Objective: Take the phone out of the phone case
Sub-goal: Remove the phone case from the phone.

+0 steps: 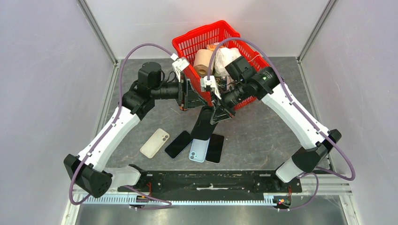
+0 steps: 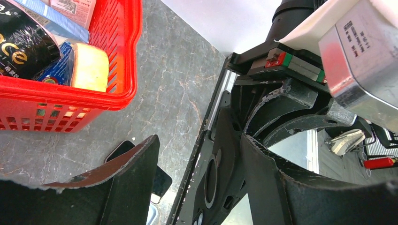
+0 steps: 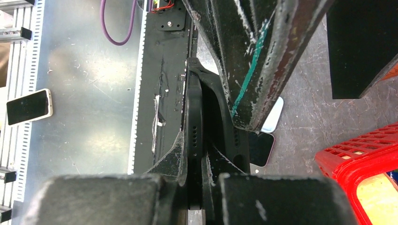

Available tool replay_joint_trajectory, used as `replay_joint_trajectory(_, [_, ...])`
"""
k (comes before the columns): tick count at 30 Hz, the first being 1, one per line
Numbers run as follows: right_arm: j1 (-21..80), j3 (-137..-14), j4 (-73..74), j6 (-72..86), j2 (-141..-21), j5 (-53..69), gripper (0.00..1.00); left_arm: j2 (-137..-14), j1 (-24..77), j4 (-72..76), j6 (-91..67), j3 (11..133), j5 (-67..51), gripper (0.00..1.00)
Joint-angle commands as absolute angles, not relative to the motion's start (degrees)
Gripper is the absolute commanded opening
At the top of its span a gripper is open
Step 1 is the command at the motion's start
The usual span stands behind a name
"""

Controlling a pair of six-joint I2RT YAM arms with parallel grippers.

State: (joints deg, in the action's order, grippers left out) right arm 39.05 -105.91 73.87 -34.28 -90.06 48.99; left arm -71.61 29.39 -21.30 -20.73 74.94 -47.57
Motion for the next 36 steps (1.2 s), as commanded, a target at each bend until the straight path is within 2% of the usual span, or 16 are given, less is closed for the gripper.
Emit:
replay_joint_trajectory(1, [39.20, -109.49, 69.72, -33.25, -89.92, 50.65, 0.00, -70.86, 30.30, -19.75, -22.26, 74.02, -50.17, 0.70])
replay_joint_trajectory(27, [39.28, -105.95, 68.99, -34.29, -89.27, 46.28, 0.00, -70.76, 30.51, -18.11, -23.73, 72.65, -51.20, 0.70])
replay_joint_trajectory(36, [39.54, -106.35, 69.73, -35.01, -89.10, 48.42, 0.00, -70.67, 30.52, -20.13, -20.58, 71.89, -47.49, 0.70])
